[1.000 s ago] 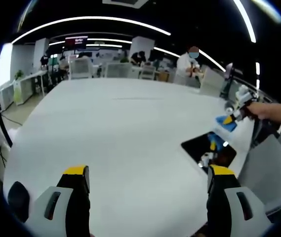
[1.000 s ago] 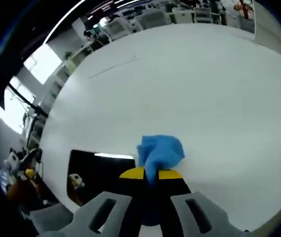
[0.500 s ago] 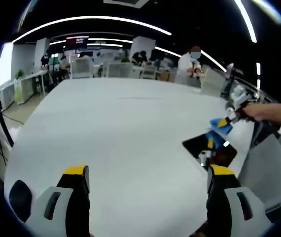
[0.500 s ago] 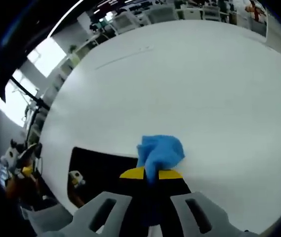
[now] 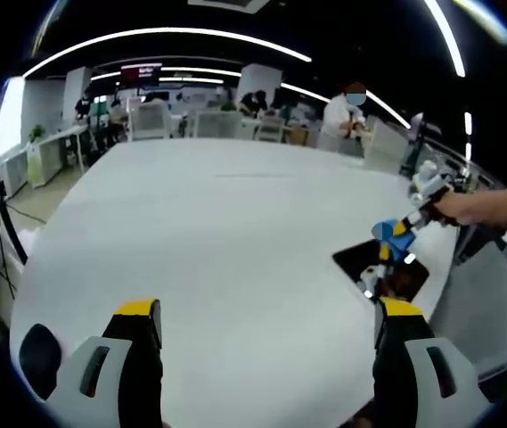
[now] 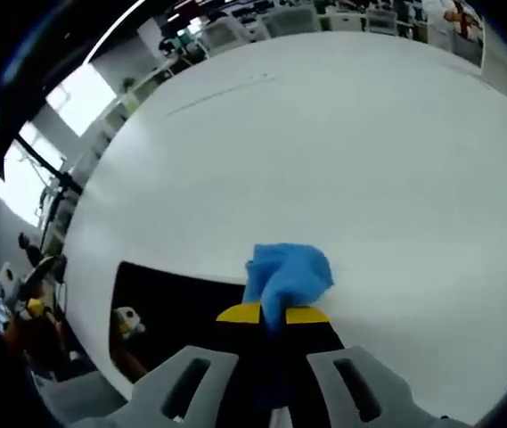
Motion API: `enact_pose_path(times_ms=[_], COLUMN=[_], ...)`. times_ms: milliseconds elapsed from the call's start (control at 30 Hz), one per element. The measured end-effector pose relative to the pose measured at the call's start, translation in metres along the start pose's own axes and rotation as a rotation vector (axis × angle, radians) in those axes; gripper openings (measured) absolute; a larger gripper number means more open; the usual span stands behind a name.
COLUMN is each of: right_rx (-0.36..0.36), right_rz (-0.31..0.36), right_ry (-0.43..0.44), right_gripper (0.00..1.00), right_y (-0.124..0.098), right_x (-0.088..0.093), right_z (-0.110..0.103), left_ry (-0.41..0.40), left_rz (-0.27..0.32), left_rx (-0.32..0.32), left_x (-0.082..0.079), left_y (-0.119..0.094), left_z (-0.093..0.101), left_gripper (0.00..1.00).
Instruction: Wipe the mirror surface with the cleaning cloth until all visible marks leave the cleaned area.
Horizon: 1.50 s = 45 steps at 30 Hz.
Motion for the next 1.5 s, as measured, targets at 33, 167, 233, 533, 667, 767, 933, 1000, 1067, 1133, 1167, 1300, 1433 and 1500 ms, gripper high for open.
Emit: enact_pose_path(times_ms=[33, 167, 233, 533, 667, 767, 933, 1000, 1067, 1133, 1167, 1300, 1433, 1500], right_rx=[0.002, 0.011, 0.011, -0.009, -0.036, -0.045, -0.067, -0.070, -0.073, -0.075, -0.077, -0.086, -0.097, -0.107], right_rz=[0.000, -0.001, -0.001, -0.008, -0.012, -0.015, -0.023, -0.025, -0.027, -0.029, -0.031, -0.035, -0.038, -0.039], right_ry=[0.002, 0.000, -0.007, -0.010, -0.005, -0.014, -0.036, -0.045, -0.052, -0.060, -0.065, -0.082, -0.097, -0.096], right_gripper=[0.01, 0.01, 0.01, 0.01, 0.01, 0.01, 0.01, 0.01, 0.01, 0.01, 0.01, 0.01, 0.01, 0.01], right_y=[0.000, -0.001, -0.001, 0.001, 0.004, 0.005, 0.007, 0.008, 0.008, 0.009, 0.009, 0.011, 0.012, 0.014], right_x=[0.000, 0.000, 0.000, -0.003, -0.004, -0.005, -0.006, -0.007, -0.007, -0.008, -0.008, -0.009, -0.011, -0.011], right_z=[0.000, -0.002, -0.005, -0.026, -0.041, -0.054, -0.072, -0.076, -0.082, -0.088, -0.091, -0.102, -0.115, -0.121], left_ry=[-0.002, -0.001, -0.002, -0.005, -0.005, -0.005, -0.007, -0.008, -0.010, -0.011, -0.013, -0.014, -0.017, -0.019], left_rz=[0.000, -0.002, 0.000, 0.002, 0.000, -0.003, -0.001, -0.001, -0.001, 0.000, 0.000, -0.001, 0.001, 0.002], left_rx=[0.001, 0.004, 0.006, 0.017, 0.021, 0.020, 0.018, 0.018, 0.018, 0.018, 0.018, 0.016, 0.014, 0.013], left_x=[0.000, 0.001, 0.001, 0.001, 0.002, 0.003, 0.004, 0.004, 0.005, 0.006, 0.007, 0.008, 0.008, 0.008], left_y=[0.000, 0.001, 0.003, 0.007, 0.008, 0.007, 0.005, 0.004, 0.004, 0.004, 0.004, 0.002, 0.001, 0.000], left_z=[0.000, 0.000, 0.000, 0.003, 0.004, 0.003, 0.003, 0.003, 0.003, 0.003, 0.003, 0.002, 0.000, 0.000], left_gripper=[0.99, 0.99, 0.99, 0.99, 0.99, 0.99, 0.99, 0.99, 0.99, 0.99, 0.99, 0.99, 0.99, 0.99])
Point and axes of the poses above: the point that each gripper's makers call its tool centre point, and the gripper's own axes: y roughly forward along the fingers, z roughly to its right, x roughly out of its underside, the point moved 10 cm from there along -y, roughly backward along the fingers, and after that the axes turned 12 degrees about x, right-handed, at the moved point
